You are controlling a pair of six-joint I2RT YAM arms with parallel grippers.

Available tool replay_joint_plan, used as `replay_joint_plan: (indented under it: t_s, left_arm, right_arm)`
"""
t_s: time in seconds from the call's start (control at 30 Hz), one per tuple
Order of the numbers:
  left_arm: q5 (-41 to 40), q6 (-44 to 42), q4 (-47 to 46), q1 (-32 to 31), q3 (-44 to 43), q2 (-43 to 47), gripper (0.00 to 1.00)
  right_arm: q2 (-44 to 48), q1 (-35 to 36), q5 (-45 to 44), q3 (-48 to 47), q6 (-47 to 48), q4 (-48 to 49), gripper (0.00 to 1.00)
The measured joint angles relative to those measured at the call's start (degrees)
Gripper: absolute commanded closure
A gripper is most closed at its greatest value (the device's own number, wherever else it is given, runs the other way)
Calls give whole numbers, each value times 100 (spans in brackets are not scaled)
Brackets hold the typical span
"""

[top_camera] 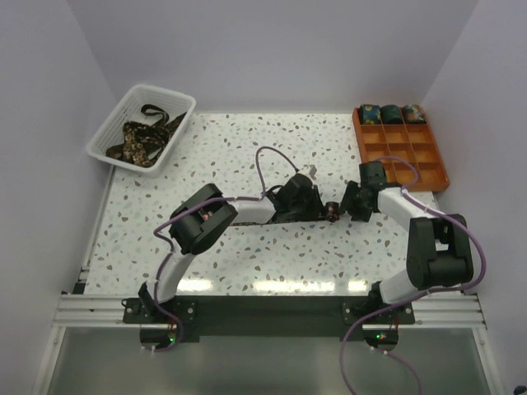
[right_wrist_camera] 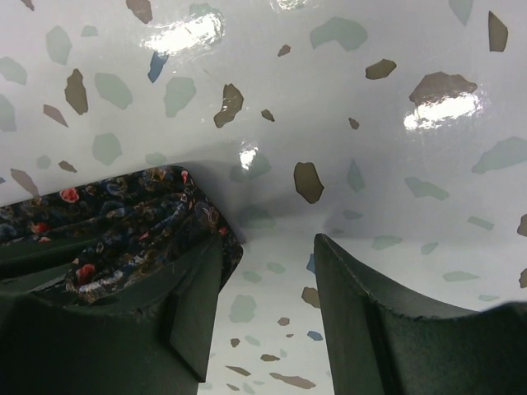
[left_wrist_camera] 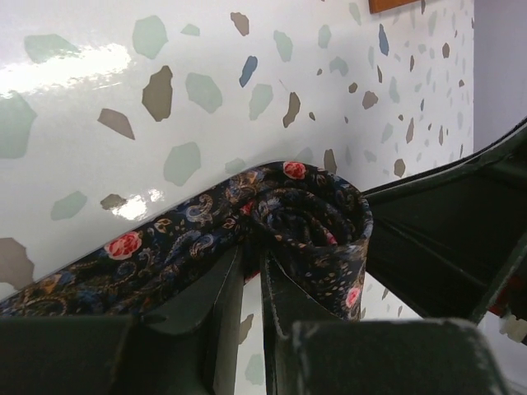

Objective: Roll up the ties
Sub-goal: Roll the tie

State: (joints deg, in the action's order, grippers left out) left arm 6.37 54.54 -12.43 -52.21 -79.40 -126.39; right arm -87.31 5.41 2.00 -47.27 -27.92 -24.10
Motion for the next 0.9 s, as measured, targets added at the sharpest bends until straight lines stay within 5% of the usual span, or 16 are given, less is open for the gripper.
replay_joint_plan:
  t_s: [0.63, 0.9]
  left_arm:
    - [-114, 297, -328, -15, 341, 144, 71]
    - [-223, 297, -289, 2, 389, 203, 72]
  right_arm:
    - [732, -7, -94, -107, 98, -214, 48]
    - [975, -7, 402, -133, 92, -120, 56]
